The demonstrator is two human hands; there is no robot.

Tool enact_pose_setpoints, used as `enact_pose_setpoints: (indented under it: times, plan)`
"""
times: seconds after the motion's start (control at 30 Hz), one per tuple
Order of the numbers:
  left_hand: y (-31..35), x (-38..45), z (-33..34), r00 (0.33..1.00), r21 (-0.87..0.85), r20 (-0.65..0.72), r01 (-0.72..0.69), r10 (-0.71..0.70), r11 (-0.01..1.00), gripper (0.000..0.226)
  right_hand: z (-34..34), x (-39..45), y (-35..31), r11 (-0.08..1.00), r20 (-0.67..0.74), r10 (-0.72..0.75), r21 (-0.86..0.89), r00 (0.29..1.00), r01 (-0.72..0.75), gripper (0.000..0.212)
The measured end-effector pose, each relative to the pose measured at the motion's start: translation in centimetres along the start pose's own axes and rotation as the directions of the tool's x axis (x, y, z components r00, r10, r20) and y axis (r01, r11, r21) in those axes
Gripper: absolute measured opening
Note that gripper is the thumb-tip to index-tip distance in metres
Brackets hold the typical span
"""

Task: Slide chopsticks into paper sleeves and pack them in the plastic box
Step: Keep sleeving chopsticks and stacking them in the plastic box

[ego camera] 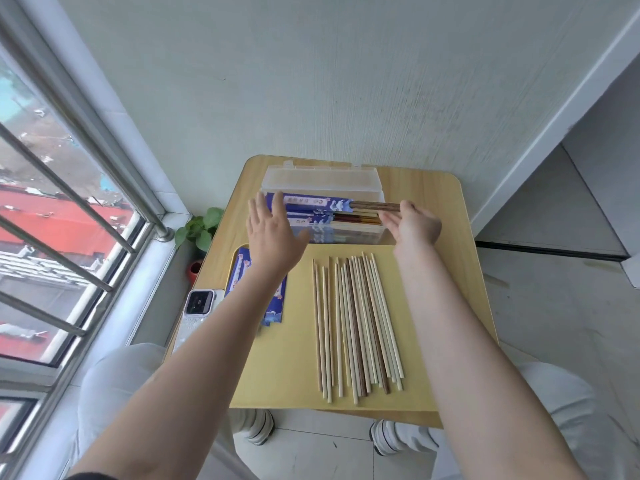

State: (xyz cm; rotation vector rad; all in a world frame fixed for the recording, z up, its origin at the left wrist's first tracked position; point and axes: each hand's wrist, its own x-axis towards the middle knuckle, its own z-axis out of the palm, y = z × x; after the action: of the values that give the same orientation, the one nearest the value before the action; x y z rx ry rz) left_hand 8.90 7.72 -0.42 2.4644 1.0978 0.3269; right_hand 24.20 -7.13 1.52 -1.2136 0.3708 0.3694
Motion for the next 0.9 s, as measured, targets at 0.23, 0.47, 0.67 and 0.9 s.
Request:
enact_pose_setpoints:
  times: [0.23, 0.47, 0.67, 0.9]
  plan:
    - [-1.3, 1.4, 1.4, 0.994, -0.002, 0.075, 0.085, -0.085, 0.996, 0.082, 2.0, 1.6, 1.6, 0.988, 0.006, -0.051, -0.147, 0.999, 0.052, 0.018]
    - [-1.1, 1.6, 1.6, 0.982, -0.001, 0.128, 0.144, -0.142, 0.99, 0.081, 3.1, 1.7, 3.5, 0.875, 0.029, -0.194, -0.447, 0.981, 0.186, 0.013]
    - [-0.6, 1.6, 1.8, 0.98, 0.148, 0.134, 0.124, -0.144, 0.981, 0.083, 1.9, 2.6, 3.5, 0.504, 0.18, -0.373, -0.784, 0.91, 0.362, 0.028]
    - [-0.3, 0.1, 3.3, 0.988, 0.3, 0.112, -0.139, 0.11, 0.944, 0.068, 1.5, 1.8, 3.8, 0.302, 0.272, -0.466, -0.845, 0.842, 0.441, 0.016]
